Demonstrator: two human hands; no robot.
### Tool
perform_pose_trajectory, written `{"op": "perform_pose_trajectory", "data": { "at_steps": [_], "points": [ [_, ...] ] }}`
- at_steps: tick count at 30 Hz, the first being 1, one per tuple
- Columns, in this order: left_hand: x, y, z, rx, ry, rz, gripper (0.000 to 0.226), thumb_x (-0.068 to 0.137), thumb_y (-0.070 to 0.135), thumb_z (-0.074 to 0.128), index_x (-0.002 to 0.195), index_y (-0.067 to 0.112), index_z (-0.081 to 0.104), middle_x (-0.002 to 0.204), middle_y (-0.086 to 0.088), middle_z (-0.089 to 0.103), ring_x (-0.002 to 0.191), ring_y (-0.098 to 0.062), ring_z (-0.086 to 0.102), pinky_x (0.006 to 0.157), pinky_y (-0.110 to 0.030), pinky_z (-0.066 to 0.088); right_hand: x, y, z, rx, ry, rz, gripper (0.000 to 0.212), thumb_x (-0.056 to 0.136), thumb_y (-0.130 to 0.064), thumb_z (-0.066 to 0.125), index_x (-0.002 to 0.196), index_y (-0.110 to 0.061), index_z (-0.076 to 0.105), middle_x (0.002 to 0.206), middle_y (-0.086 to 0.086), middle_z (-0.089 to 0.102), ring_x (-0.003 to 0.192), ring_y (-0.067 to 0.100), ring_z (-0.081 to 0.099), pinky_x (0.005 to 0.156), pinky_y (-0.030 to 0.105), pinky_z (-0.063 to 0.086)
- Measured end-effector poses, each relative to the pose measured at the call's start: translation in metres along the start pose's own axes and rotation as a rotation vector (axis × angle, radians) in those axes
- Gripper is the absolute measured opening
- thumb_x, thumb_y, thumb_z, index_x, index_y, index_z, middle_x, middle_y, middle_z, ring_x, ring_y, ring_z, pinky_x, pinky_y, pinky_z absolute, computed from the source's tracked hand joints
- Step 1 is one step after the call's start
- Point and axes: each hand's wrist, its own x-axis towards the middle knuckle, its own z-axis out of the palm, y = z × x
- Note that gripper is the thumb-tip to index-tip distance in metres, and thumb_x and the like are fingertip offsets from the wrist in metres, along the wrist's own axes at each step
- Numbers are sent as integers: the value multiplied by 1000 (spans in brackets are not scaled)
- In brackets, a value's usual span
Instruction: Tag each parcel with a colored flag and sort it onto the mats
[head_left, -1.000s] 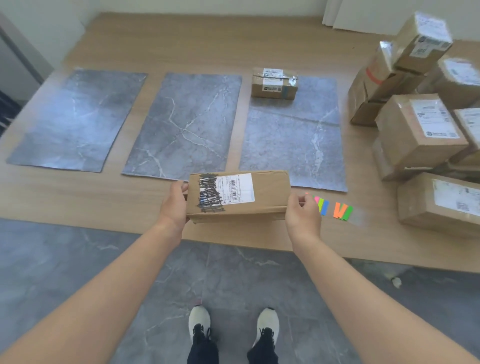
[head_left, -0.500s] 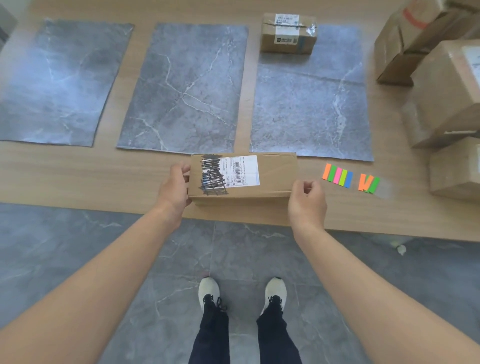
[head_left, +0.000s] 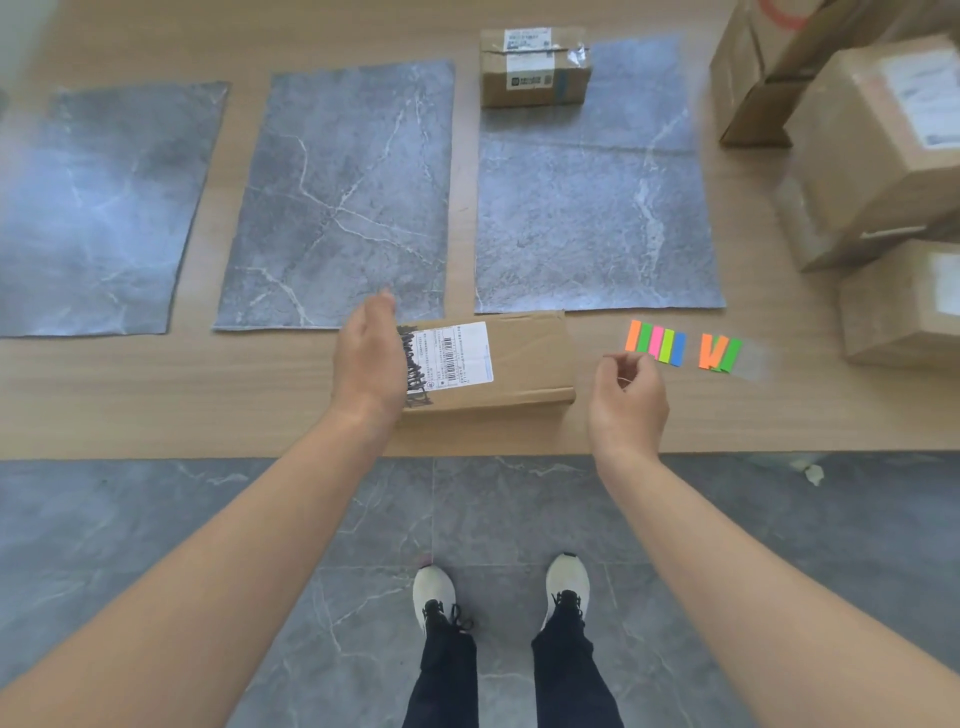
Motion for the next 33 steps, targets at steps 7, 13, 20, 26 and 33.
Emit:
{"op": "perform_pose_trajectory", "data": {
  "at_steps": [7,13,20,26,33],
  "points": [
    [-14,27,78,-202,-345,-194,46,104,43,37,134,18,60,134,-2,60,129,-19,55,113,-37,41,44,10,-45,-8,57,-13,22,96,-6,49,98,-21,65,107,0,68,96,18,63,79,25,41],
    [-31,31,149,-189,-484,-241,50,104,48,34,138,19,57,137,-2,59,131,-21,53,115,-40,38,83,25,-85,-37,93,-4,29,96,0,50,103,-20,69,109,-2,69,95,14,63,79,18,39],
    [-36,20,215,-62,-585,-310,52,105,50,30,139,21,56,137,-2,58,130,-19,53,115,-40,38,131,41,-109,-228,-81,-270,27,90,2,62,106,-15,76,110,0,69,73,0,59,68,1,39],
    [-29,5,248,21,-609,-301,49,104,51,30,132,24,60,129,-5,62,122,-19,59,116,-42,36,171,49,-101,-422,-254,-555,21,82,-6,78,102,-12,80,95,5,72,76,16,59,73,26,43],
    [-18,-6,262,80,-594,-288,53,105,49,27,139,20,56,128,-6,63,116,-17,61,112,-37,37,195,59,-82,-536,-334,-679,29,68,-28,92,92,-16,80,86,2,65,81,27,60,68,35,47]
  ]
}}
